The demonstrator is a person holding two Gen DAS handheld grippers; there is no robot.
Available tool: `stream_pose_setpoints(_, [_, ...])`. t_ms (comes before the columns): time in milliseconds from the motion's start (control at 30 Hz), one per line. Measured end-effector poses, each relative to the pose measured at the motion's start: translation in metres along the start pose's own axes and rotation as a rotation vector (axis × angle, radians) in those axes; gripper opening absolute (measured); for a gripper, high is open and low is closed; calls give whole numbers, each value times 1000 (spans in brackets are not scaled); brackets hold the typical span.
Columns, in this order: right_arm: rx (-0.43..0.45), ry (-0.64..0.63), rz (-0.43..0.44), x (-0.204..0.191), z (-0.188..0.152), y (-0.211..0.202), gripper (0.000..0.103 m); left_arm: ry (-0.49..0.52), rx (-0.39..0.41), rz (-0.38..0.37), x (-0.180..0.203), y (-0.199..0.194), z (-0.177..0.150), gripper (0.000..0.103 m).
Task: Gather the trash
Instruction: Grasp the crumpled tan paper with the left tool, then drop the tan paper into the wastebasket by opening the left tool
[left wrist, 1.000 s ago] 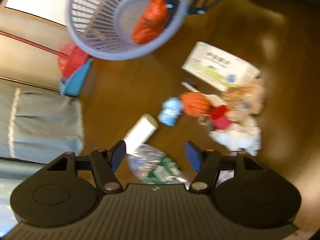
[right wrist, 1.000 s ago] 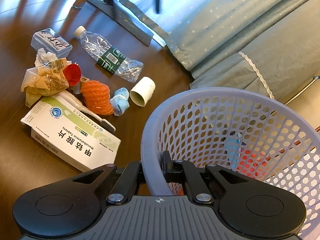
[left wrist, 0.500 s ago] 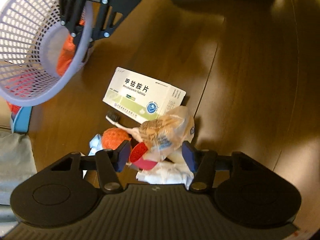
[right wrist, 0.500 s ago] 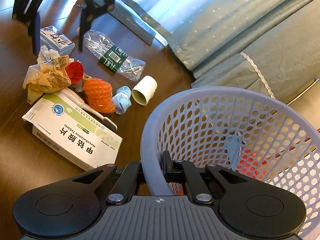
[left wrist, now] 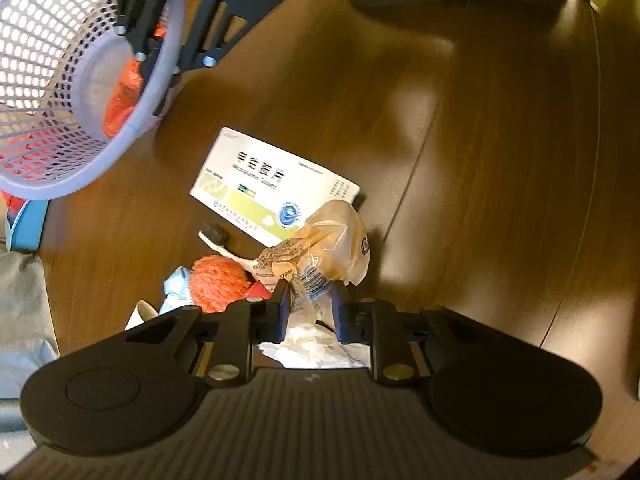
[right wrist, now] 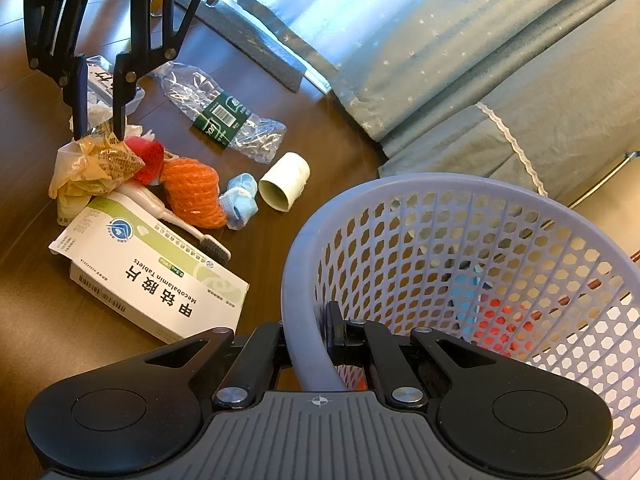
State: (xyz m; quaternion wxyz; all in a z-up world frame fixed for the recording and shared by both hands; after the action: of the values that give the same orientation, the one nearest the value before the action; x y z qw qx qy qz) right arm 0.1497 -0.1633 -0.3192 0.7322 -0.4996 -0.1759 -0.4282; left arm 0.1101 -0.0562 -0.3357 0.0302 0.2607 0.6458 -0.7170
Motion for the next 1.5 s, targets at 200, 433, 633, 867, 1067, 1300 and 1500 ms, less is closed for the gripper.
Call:
stream_pose_setpoints(200, [-1, 1, 0, 0, 0, 0, 1, -37, 7, 23, -19, -18, 1, 17])
stream_pose_setpoints(433, [-2, 0, 0, 0, -1, 0, 1, -52, 1, 83, -45, -46, -3, 17])
stream_pose_setpoints(633, [-10, -1, 2, 1, 0, 0, 1, -98, 28, 159, -82, -72, 0, 17])
stream_pose_setpoints(867, [-18, -8, 6, 1, 2, 1, 1, -144, 107, 257, -129, -98, 31, 17])
stream_pose_setpoints(1067, [-20, -3, 6, 2, 2, 0, 1, -121, 168, 299, -156, -102, 70, 17])
stream_pose_setpoints(1300, [-18, 3, 7, 2, 3, 0, 1, -171, 216, 364, -181, -85, 109, 47])
stream_pose_setpoints(1500, [-18, 17, 6, 5, 4, 0, 1, -265, 188, 357, -190, -87, 90, 47])
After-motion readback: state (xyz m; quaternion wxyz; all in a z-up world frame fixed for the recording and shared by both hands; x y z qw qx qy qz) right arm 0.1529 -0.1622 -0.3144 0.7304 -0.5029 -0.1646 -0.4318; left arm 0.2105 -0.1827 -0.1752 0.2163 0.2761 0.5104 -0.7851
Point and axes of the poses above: each gripper's, at about its wrist camera, not at the fingertips, and y roughly the way its jaws point, x to its right, z to its top, the point moved 9 cm from there along y, roughly the way its jaws point, and after that the axes turned 9 degrees about -x, right-handed, at the moved point
